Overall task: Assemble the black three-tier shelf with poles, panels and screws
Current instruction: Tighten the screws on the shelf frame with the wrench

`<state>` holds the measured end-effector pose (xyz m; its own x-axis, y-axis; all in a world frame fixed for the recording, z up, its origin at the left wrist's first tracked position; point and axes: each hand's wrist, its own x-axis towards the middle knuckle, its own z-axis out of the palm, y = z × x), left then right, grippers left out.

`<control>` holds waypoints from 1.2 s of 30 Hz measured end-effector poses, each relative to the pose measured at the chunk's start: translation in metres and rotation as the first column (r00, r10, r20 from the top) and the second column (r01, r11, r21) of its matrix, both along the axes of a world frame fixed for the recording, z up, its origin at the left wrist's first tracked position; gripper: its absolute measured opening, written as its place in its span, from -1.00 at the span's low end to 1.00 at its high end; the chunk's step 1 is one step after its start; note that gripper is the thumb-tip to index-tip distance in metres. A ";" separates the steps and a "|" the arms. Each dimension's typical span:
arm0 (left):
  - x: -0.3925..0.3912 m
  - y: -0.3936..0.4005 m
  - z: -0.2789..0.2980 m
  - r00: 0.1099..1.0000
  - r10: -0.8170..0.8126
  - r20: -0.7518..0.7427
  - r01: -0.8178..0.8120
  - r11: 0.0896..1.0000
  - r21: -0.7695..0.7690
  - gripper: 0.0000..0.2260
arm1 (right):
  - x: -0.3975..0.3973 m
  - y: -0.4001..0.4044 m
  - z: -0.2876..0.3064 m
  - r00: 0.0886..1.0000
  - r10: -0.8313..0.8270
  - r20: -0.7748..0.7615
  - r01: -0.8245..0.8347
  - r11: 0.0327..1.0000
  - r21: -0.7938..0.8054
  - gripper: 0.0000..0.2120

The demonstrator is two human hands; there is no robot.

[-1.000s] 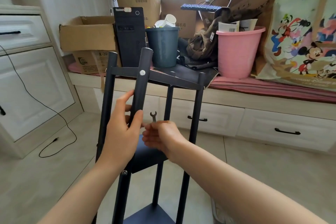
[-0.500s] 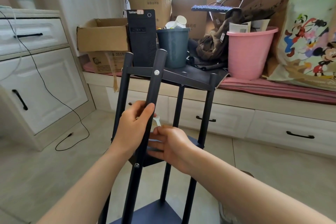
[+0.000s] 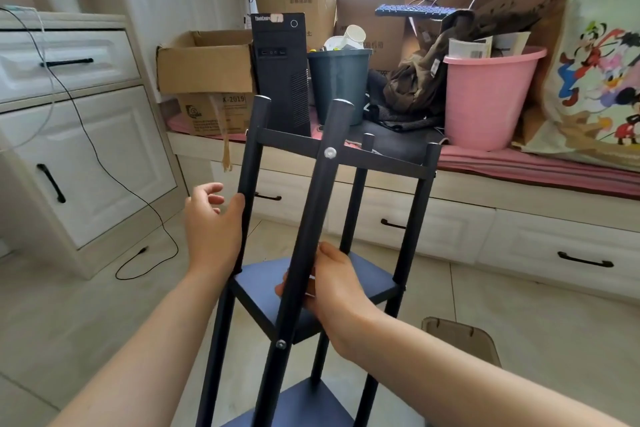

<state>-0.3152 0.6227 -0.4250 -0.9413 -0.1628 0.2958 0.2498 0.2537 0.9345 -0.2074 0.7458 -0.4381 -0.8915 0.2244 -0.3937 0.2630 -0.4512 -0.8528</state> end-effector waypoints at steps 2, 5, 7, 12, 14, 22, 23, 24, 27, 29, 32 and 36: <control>-0.001 0.000 -0.002 0.997 -0.062 0.048 0.061 0.998 0.023 -0.68 | -0.001 0.000 -0.005 0.999 -0.034 -0.024 0.034 0.999 0.010 -0.71; -0.001 0.002 -0.003 0.987 -0.150 0.066 0.148 0.989 0.030 -0.68 | -0.003 0.006 -0.003 0.994 -0.105 0.003 0.105 0.988 -0.117 -0.72; 0.000 0.005 -0.005 0.976 -0.204 0.074 0.202 0.979 0.031 -0.72 | -0.004 0.014 0.003 0.991 -0.122 0.050 0.129 0.977 -0.168 -0.71; 0.001 0.012 -0.008 0.961 -0.263 0.082 0.266 0.964 -0.020 -0.85 | -0.005 0.038 0.009 0.988 -0.154 0.028 0.156 0.984 -0.082 -0.70; 0.002 0.014 -0.011 0.959 -0.274 0.067 0.277 0.960 -0.046 -0.91 | -0.005 0.047 0.008 0.988 -0.153 0.010 0.153 0.987 -0.043 -0.68; 0.014 0.031 -0.016 0.895 -0.436 0.098 0.423 0.897 0.130 -0.85 | -0.010 0.085 0.008 0.970 -0.237 -0.055 0.242 0.960 0.144 -0.73; 0.016 0.035 -0.017 0.893 -0.441 0.092 0.427 0.894 0.135 -0.87 | -0.011 0.088 0.007 0.964 -0.256 -0.069 0.264 0.954 0.145 -0.73; 0.019 0.038 -0.017 0.893 -0.442 0.087 0.428 0.892 0.144 -0.88 | -0.011 0.091 0.007 0.959 -0.272 -0.082 0.282 0.949 0.145 -0.73; 0.024 0.047 -0.016 0.896 -0.436 0.083 0.419 0.893 0.165 -0.89 | -0.013 0.097 0.003 0.946 -0.304 -0.113 0.317 0.939 0.132 -0.75; 0.027 0.051 -0.016 0.897 -0.434 0.085 0.416 0.893 0.169 -0.89 | -0.013 0.101 -0.001 0.937 -0.322 -0.133 0.336 0.936 0.104 -0.74; 0.031 0.056 -0.016 0.903 -0.422 0.080 0.410 0.902 0.138 -0.88 | -0.014 0.108 -0.006 0.928 -0.343 -0.146 0.355 0.933 0.063 -0.71; 0.032 0.057 -0.017 0.915 -0.394 0.091 0.378 0.913 0.155 -0.87 | -0.017 0.114 -0.007 0.925 -0.348 -0.151 0.364 0.927 0.095 -0.72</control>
<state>-0.2831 0.6794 -0.4422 -0.9650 0.1906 0.1803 0.1897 0.0324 0.9813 -0.2240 0.8593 -0.4455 -0.7850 0.5744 -0.2319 -0.0117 -0.3880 -0.9216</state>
